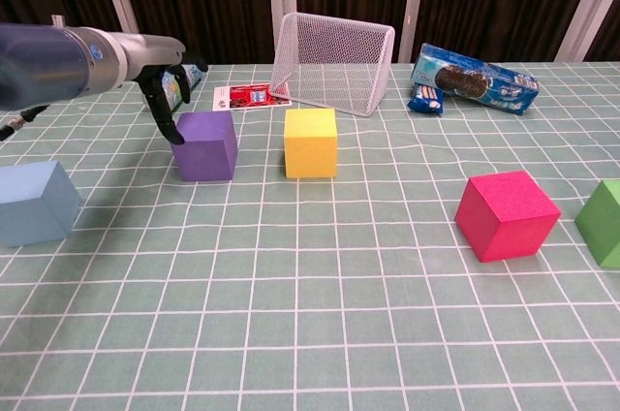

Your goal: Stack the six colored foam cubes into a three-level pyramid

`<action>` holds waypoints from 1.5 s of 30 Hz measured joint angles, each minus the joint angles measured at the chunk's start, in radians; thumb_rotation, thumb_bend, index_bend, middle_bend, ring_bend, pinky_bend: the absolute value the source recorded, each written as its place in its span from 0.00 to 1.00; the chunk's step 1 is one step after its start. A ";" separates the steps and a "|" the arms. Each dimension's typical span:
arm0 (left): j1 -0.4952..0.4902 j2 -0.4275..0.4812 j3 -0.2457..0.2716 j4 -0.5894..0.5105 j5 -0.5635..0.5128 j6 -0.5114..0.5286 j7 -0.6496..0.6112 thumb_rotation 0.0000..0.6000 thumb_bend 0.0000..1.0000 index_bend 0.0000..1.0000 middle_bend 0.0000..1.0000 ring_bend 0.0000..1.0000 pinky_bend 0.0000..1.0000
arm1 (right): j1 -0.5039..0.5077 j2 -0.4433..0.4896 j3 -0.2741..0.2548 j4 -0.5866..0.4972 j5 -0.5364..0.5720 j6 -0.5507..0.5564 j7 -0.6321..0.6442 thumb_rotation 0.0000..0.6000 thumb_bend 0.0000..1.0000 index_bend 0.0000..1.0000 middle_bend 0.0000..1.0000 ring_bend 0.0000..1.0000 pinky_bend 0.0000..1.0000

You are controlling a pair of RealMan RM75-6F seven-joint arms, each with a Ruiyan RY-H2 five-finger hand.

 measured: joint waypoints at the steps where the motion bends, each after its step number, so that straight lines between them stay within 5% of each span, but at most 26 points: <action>1: -0.005 -0.007 0.002 0.012 -0.003 -0.006 0.000 1.00 0.09 0.00 0.26 0.00 0.04 | 0.000 0.000 0.000 0.000 0.000 0.000 0.000 1.00 0.26 0.00 0.00 0.00 0.00; 8: -0.028 -0.046 0.016 0.081 -0.021 -0.043 -0.008 1.00 0.11 0.00 0.26 0.00 0.04 | 0.001 0.000 0.000 0.000 0.000 -0.001 0.000 1.00 0.26 0.00 0.00 0.00 0.00; 26: -0.059 -0.106 0.035 0.173 -0.009 -0.086 -0.052 1.00 0.34 0.01 0.34 0.00 0.04 | 0.001 0.000 0.001 -0.004 0.005 -0.005 0.005 1.00 0.26 0.00 0.00 0.00 0.00; 45: -0.071 -0.076 0.036 0.094 0.044 -0.068 -0.088 1.00 0.35 0.01 0.34 0.00 0.04 | -0.001 0.005 0.004 -0.011 0.015 -0.010 0.021 1.00 0.26 0.00 0.00 0.00 0.00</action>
